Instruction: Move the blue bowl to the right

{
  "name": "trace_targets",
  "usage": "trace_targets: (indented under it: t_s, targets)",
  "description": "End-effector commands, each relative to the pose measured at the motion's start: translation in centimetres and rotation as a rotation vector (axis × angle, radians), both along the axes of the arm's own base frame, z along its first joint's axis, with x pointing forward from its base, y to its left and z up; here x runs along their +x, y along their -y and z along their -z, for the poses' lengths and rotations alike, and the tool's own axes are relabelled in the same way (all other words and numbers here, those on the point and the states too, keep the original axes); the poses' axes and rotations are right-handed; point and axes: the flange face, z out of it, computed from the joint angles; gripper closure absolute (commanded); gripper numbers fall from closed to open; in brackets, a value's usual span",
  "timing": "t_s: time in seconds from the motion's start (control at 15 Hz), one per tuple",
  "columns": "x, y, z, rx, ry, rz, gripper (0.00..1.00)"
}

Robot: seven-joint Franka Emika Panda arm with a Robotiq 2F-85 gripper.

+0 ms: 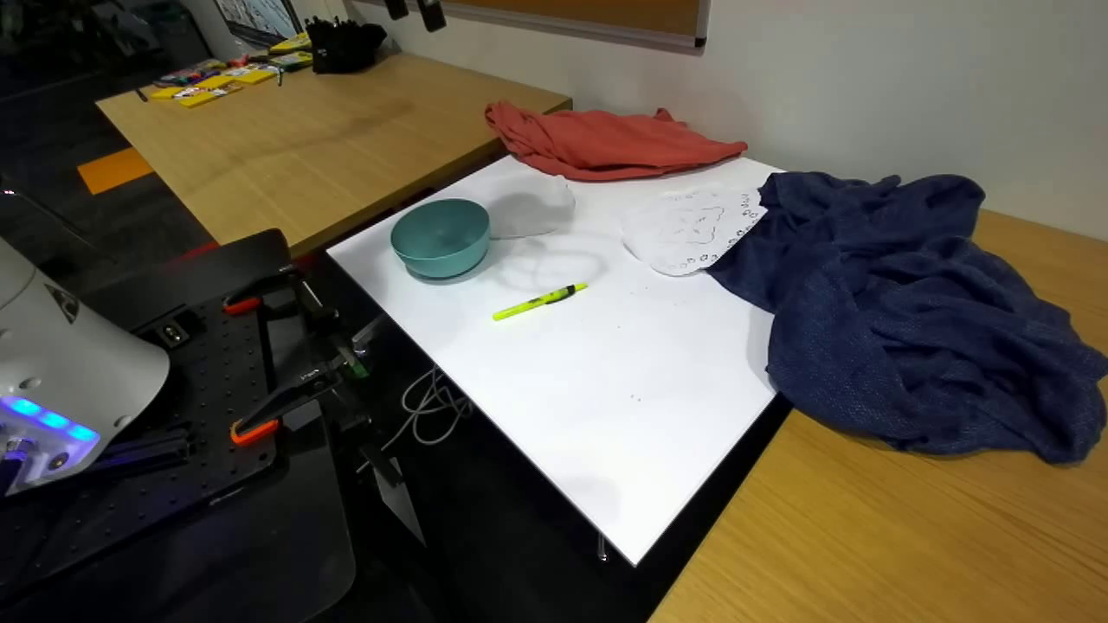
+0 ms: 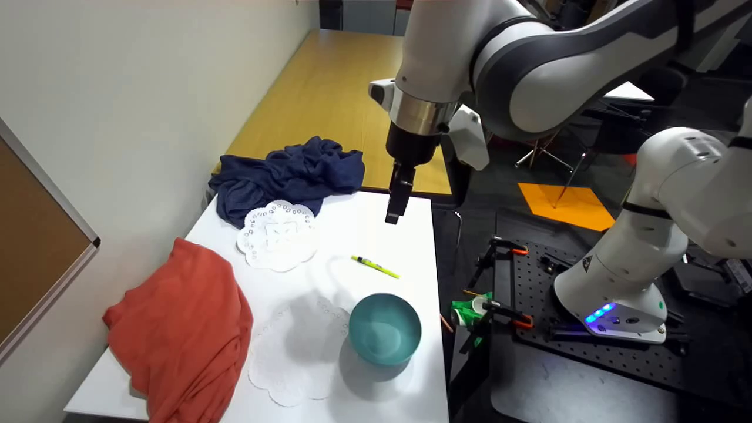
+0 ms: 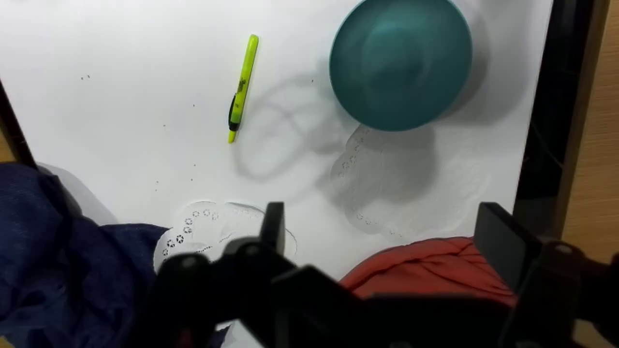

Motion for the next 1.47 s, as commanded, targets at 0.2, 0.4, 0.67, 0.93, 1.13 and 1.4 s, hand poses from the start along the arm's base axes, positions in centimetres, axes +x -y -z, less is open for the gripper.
trace_targets:
  t_s: [0.2,0.4,0.67,0.93,1.13,1.4]
  targets:
    - [1.5,1.2,4.9,0.028,-0.045,-0.007,0.0]
    - [2.3,1.6,7.9,0.039,-0.048,-0.016,0.0]
    - [2.9,1.7,12.6,0.056,-0.072,-0.032,0.0]
    - [3.1,1.8,17.2,0.072,-0.104,-0.035,0.0]
    - [3.2,1.8,20.1,0.087,-0.118,-0.034,0.0]
    - [3.5,2.1,23.7,0.097,-0.126,-0.018,0.0]
